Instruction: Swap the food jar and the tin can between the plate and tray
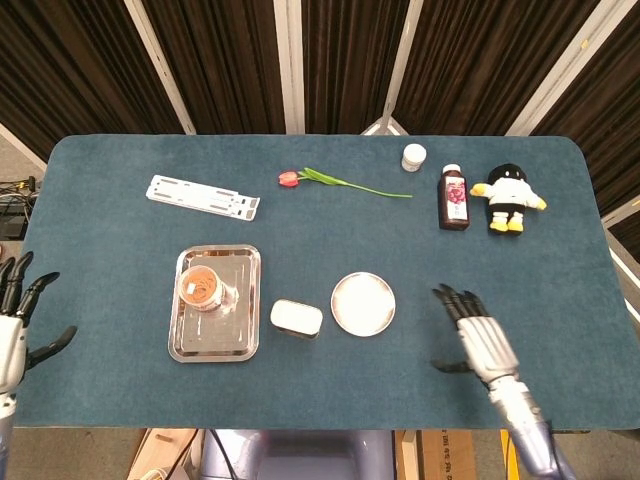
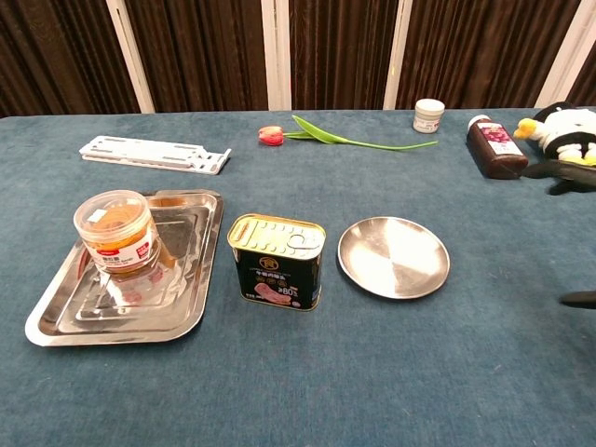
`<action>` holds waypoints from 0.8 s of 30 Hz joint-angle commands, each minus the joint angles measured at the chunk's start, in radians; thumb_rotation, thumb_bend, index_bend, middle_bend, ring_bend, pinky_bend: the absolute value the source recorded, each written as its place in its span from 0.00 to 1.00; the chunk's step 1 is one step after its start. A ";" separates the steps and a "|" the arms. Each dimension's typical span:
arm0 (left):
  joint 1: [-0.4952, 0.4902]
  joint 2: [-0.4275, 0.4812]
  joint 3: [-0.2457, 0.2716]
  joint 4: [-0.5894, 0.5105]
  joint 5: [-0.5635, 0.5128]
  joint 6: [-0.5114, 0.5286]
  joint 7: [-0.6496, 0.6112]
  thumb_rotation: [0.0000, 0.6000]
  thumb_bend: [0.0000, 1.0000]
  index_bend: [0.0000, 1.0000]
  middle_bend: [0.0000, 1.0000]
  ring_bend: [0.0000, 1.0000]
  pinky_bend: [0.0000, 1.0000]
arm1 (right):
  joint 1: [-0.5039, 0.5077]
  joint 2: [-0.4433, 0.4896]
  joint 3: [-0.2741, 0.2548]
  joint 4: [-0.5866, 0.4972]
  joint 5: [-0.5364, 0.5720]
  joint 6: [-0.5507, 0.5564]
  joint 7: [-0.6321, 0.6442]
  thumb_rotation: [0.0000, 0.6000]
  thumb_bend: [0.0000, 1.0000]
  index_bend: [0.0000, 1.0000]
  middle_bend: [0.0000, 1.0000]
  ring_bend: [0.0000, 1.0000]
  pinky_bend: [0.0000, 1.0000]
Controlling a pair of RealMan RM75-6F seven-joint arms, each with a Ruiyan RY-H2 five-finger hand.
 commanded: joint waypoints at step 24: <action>0.043 -0.013 -0.055 -0.003 -0.035 -0.071 0.082 1.00 0.13 0.21 0.02 0.00 0.03 | 0.410 -0.511 0.197 -0.083 0.639 0.079 -0.639 1.00 0.01 0.12 0.17 0.24 0.00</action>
